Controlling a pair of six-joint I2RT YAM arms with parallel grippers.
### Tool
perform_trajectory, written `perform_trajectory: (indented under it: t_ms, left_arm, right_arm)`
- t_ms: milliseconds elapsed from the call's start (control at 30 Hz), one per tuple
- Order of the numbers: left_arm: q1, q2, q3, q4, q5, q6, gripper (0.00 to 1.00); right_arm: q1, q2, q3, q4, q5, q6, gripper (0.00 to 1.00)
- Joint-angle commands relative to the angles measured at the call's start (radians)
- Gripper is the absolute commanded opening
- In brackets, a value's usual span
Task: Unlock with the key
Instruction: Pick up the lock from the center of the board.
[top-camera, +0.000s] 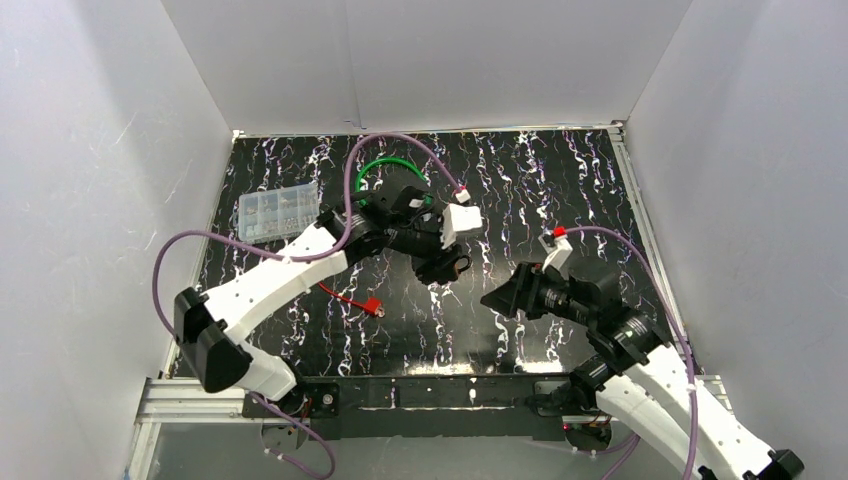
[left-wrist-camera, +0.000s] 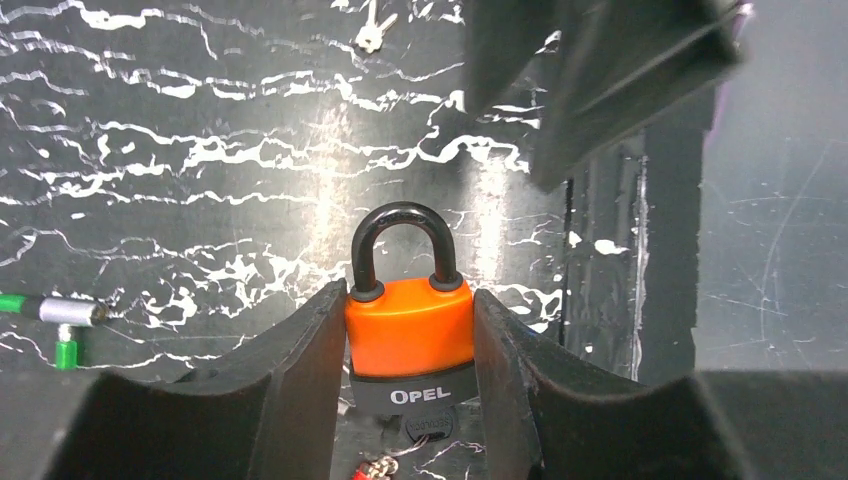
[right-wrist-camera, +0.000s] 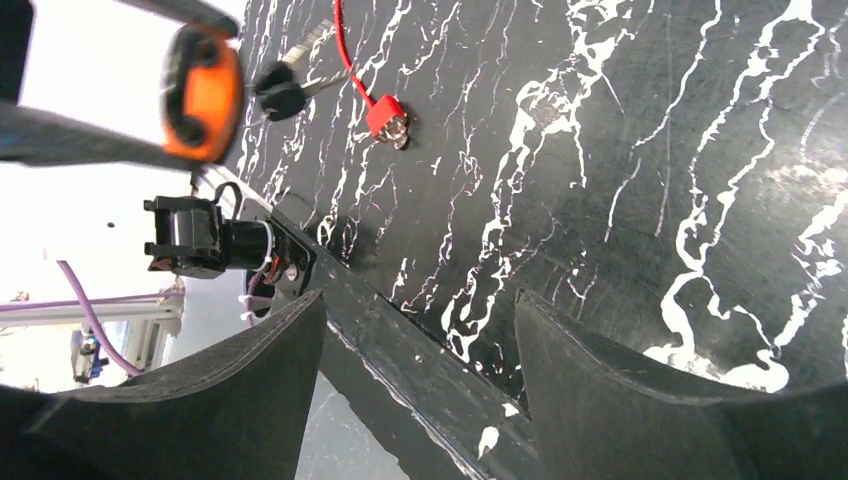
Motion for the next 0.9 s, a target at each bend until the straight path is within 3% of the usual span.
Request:
perform_trajectory:
  t_ms: [0,400,867]
  left_arm:
    - [-0.014,-0.037,-0.024,-0.007,0.032,0.009,0.00]
    - [-0.031,-0.024,-0.039,0.008,-0.039,0.047,0.00]
    - [-0.045,-0.006,-0.034,0.013,-0.067,0.061,0.00]
  right_arm:
    - [-0.018,0.069,0.040,0.194,-0.067,0.015,0.75]
    - [-0.066,0.120,0.050,0.395,-0.152,0.111,0.75]
    - [-0.068,0.299,0.108,0.475,-0.244,0.135,0.54]
